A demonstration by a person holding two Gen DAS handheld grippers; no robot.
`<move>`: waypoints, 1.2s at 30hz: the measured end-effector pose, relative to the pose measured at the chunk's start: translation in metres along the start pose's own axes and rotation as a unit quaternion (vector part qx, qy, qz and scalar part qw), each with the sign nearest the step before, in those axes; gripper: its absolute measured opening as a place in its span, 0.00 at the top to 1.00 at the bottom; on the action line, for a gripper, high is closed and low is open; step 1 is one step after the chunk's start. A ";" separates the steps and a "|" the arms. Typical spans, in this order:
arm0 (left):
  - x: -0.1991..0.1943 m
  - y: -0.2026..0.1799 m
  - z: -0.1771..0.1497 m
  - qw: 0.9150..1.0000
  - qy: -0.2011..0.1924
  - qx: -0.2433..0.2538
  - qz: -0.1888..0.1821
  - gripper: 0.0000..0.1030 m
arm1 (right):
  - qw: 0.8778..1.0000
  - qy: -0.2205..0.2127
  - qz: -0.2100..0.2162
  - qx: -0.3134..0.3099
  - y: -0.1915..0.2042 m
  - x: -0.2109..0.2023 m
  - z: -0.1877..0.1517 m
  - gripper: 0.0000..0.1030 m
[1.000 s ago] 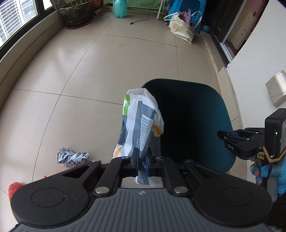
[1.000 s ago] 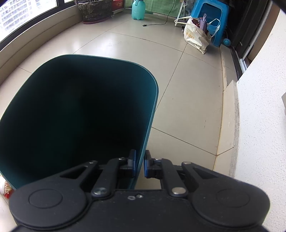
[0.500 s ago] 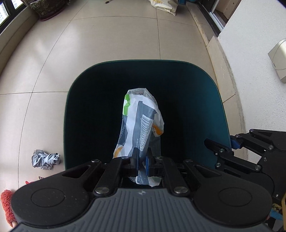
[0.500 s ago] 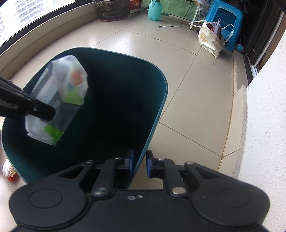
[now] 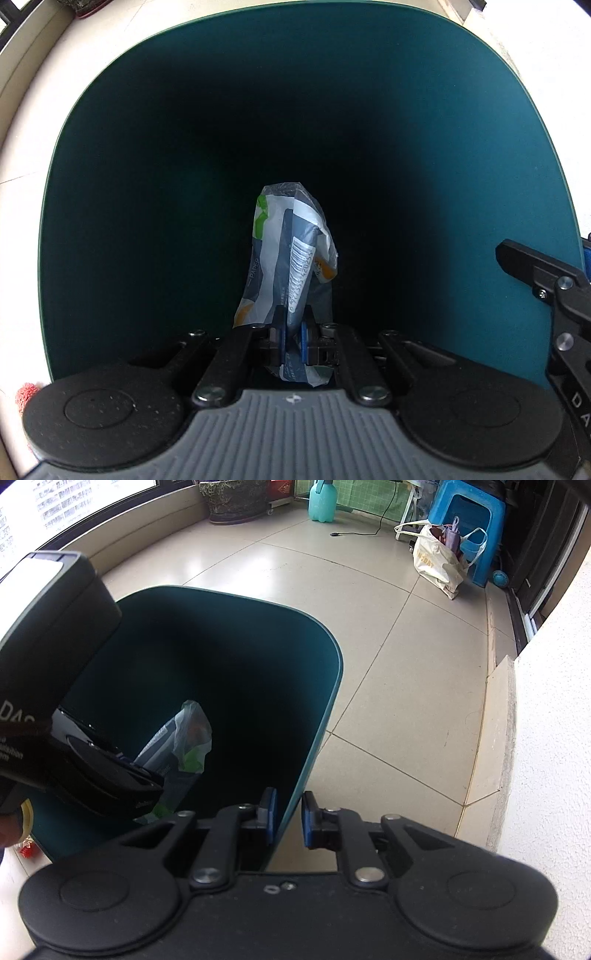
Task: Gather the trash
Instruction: 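Carry the grey-white bag over the bin and open the left tool, then move the left tool back down to the trash pile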
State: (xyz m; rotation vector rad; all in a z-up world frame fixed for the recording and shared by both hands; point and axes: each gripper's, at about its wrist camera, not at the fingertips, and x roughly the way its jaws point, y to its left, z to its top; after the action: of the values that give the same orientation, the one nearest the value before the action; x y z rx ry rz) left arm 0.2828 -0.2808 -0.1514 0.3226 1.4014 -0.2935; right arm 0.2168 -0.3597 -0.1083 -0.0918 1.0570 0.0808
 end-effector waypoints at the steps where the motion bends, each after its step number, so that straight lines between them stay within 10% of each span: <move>1: 0.001 0.000 -0.001 1.000 -0.001 0.001 -0.002 0.93 | 1.000 0.000 0.000 0.001 -0.001 0.001 0.000 0.88; 7: -0.005 0.004 -0.006 0.999 -0.018 -0.010 -0.029 0.88 | 1.000 0.001 -0.003 -0.002 0.003 0.000 -0.004 0.88; 14: -0.024 0.012 -0.026 0.998 -0.056 -0.013 -0.041 0.42 | 1.000 0.002 -0.004 -0.002 0.006 -0.001 -0.005 0.88; 36: -0.137 0.056 -0.102 0.980 -0.183 -0.049 -0.052 0.33 | 1.000 0.009 -0.028 -0.005 0.016 -0.001 -0.002 0.89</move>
State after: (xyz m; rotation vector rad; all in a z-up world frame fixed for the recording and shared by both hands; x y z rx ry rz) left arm 0.1912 -0.1881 -0.0278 0.1053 1.0656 -0.3500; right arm 0.2130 -0.3438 -0.1094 -0.1304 1.0722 0.0347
